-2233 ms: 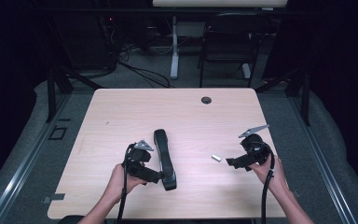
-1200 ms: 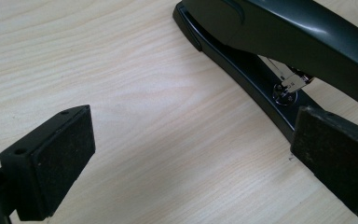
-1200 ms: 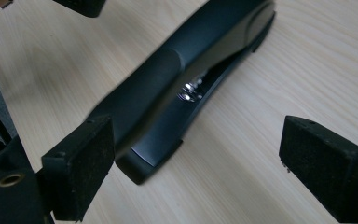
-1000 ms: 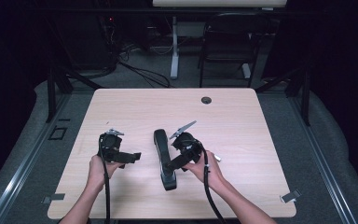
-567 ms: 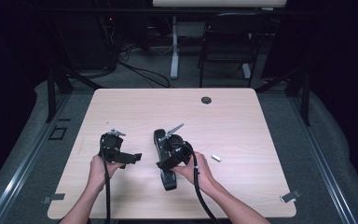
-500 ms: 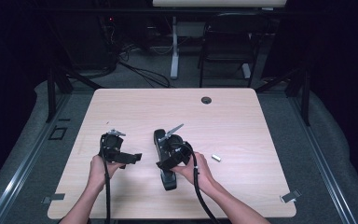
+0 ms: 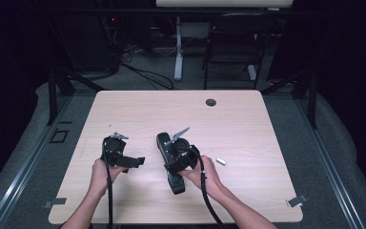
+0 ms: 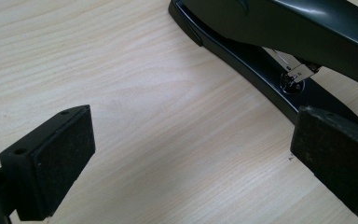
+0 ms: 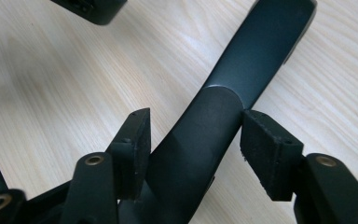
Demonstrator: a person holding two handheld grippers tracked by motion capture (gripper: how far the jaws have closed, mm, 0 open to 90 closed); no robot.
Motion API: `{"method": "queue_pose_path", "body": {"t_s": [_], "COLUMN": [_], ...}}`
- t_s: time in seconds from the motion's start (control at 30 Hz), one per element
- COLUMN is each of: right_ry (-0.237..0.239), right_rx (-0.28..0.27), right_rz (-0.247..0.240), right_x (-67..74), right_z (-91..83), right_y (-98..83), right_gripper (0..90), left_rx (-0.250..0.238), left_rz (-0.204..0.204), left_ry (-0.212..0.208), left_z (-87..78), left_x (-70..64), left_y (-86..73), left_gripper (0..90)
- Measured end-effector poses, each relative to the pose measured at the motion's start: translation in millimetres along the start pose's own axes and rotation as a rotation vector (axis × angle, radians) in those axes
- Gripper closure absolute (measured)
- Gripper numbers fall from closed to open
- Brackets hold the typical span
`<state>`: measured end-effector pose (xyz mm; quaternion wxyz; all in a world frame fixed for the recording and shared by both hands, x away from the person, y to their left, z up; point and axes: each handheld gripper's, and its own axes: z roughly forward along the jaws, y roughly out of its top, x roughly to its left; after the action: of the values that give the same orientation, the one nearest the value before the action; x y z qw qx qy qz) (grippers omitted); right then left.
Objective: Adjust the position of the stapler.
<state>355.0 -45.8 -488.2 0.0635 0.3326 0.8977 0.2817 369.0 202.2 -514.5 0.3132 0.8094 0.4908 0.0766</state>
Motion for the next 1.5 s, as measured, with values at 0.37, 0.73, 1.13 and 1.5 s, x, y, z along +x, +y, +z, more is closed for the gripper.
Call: {"method": "queue_pose_path", "body": {"t_s": [0.37, 0.73, 1.13, 1.5], "right_ry": [-0.01, 0.001, 0.044, 0.091], "right_rx": [0.016, 0.017, 0.019, 0.037], "right_rz": [-0.015, -0.061, -0.118, -0.177], "right_x": [-20.0, -31.7, -42.7, -53.3], "right_z": [-14.4, -21.1, -26.5, -32.3], "right_y": [-8.7, -13.3, -18.2, -23.3], "right_gripper": [56.5, 58.4, 58.7, 58.9], "left_rx": [0.006, 0.01, 0.01, 0.013], "left_rz": [0.006, 0.009, 0.011, 0.013], "left_ry": [-0.001, -0.004, -0.007, -0.009], "left_z": [1.4, 1.5, 1.4, 1.7], "left_x": [-1.1, -0.8, -1.1, -1.5], "left_y": [0.1, 0.0, 0.0, 0.1], "left_gripper": [0.0, 0.0, 0.0, 0.0]}}
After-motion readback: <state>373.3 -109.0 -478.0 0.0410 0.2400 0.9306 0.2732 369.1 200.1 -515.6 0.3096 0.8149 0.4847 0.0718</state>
